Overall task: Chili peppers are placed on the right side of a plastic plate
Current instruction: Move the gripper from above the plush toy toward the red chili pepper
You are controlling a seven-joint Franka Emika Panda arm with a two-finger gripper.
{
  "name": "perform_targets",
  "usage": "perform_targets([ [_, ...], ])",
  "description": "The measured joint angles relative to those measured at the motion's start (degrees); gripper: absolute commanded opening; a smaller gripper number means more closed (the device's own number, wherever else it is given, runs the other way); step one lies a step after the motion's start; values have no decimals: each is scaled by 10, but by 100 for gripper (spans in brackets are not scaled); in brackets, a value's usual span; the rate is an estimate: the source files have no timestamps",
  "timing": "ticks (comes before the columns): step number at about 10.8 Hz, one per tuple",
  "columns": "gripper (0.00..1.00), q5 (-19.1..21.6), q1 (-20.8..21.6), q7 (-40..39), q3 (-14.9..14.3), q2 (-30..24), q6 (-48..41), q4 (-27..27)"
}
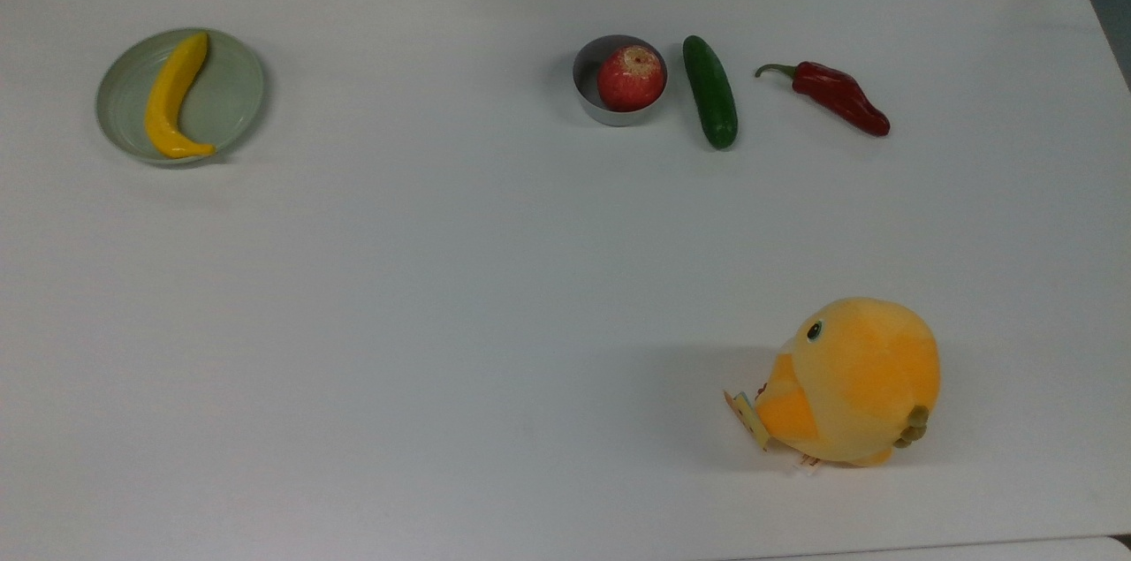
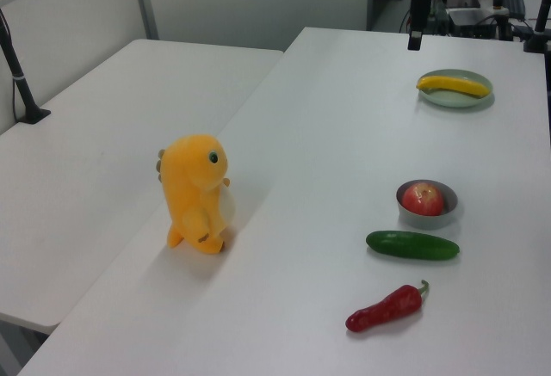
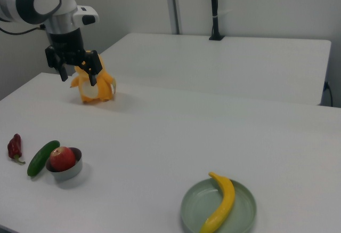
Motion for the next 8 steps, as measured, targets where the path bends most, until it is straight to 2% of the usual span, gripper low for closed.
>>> perform_targets([
  [8,100,0,14,-22,15,1,0,-12],
])
